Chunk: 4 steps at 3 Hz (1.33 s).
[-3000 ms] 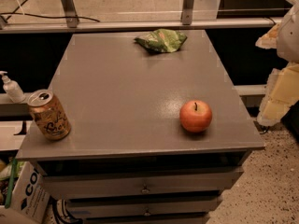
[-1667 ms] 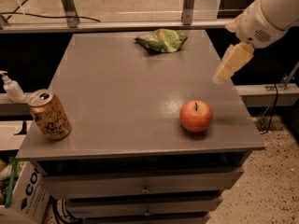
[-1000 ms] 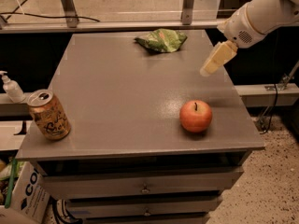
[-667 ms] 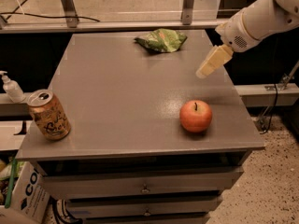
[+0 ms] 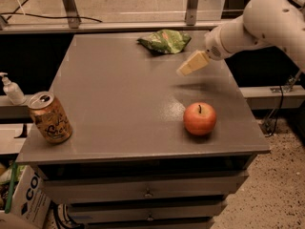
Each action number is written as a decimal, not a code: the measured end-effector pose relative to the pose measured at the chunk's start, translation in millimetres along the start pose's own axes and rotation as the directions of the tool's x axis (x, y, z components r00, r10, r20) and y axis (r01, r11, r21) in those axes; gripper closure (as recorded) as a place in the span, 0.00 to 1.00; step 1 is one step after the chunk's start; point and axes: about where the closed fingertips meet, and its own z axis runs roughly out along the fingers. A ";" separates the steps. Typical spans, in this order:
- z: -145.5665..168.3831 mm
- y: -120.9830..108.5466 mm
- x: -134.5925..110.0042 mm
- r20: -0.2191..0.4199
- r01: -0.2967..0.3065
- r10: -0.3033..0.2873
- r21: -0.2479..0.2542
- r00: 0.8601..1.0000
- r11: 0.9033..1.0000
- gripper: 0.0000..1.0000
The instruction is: Move green jalapeno chip bag near orange can
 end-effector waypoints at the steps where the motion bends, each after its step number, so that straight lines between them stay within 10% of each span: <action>1: 34.9 -21.1 -13.8 0.064 -0.096 0.094 0.033 0.994 0.995 0.00; 4: 112.8 -75.1 -33.7 0.162 -0.227 0.212 0.082 0.964 0.970 0.00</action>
Offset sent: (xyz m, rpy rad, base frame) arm 0.1175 0.0203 -0.0060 0.2651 -0.0501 -0.2121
